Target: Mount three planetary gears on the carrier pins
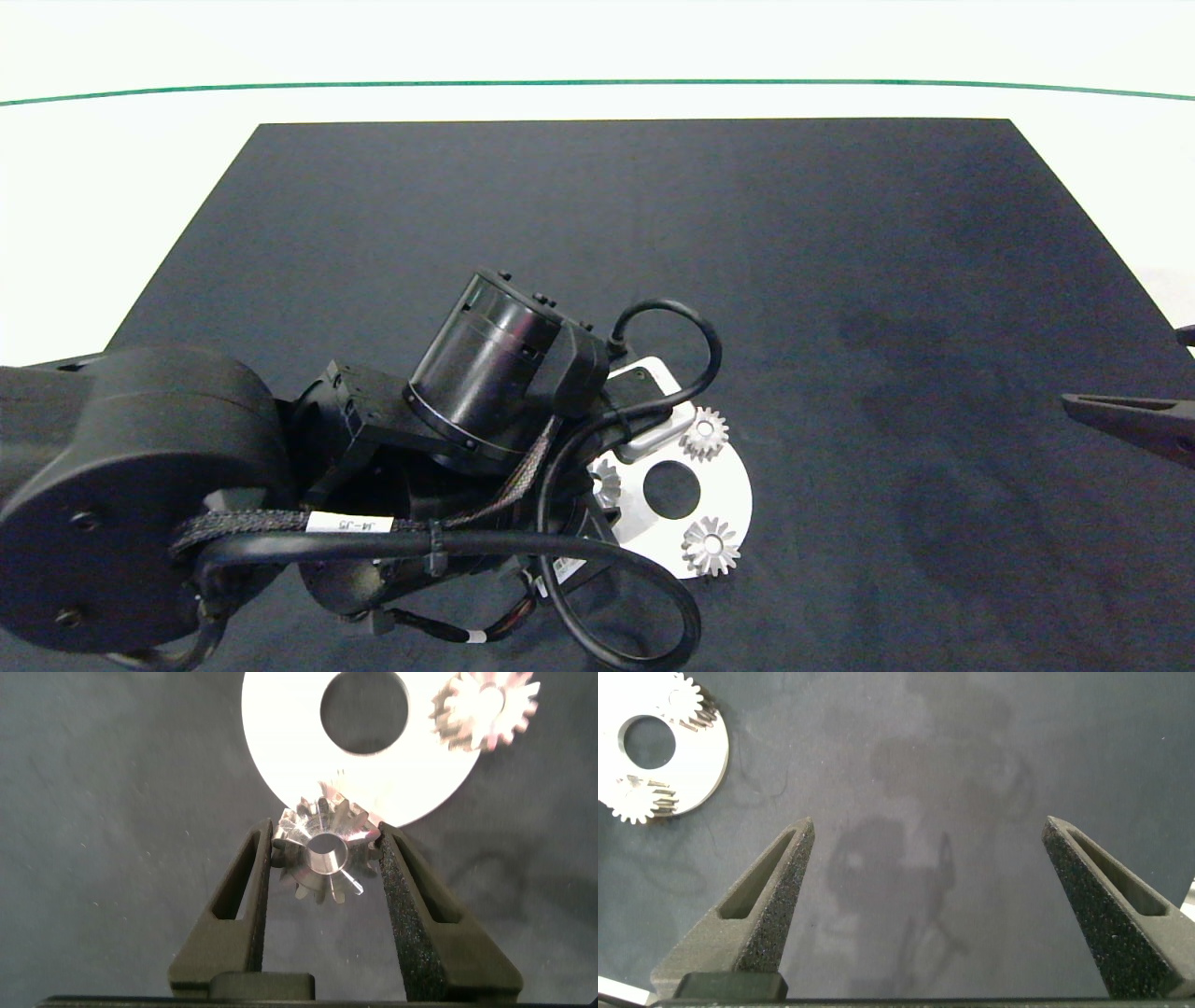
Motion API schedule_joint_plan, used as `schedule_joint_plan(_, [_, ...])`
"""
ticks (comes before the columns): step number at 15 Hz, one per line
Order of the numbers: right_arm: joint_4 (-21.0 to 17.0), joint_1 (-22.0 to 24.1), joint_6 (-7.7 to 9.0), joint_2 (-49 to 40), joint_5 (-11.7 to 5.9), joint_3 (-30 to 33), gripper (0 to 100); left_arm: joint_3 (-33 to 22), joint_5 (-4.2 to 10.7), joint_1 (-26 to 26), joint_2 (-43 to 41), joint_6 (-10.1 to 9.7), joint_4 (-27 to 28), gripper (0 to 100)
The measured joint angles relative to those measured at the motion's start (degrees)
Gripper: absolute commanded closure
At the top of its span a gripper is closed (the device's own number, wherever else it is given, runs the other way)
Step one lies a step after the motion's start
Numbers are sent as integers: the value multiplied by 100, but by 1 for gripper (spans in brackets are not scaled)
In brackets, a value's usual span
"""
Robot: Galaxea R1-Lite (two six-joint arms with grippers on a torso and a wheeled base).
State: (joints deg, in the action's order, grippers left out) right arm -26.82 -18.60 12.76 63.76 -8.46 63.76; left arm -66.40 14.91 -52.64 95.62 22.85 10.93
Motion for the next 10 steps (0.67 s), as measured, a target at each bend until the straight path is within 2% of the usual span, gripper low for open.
schedule_joint_plan(7, [-7,-2,-1,10,6,171,0,-241,2,-69,195,-11,-27,100])
schedule_joint_plan(10, [-134,-5,0,27,9,344,0,-346,2,-89,305,-11,-28,100])
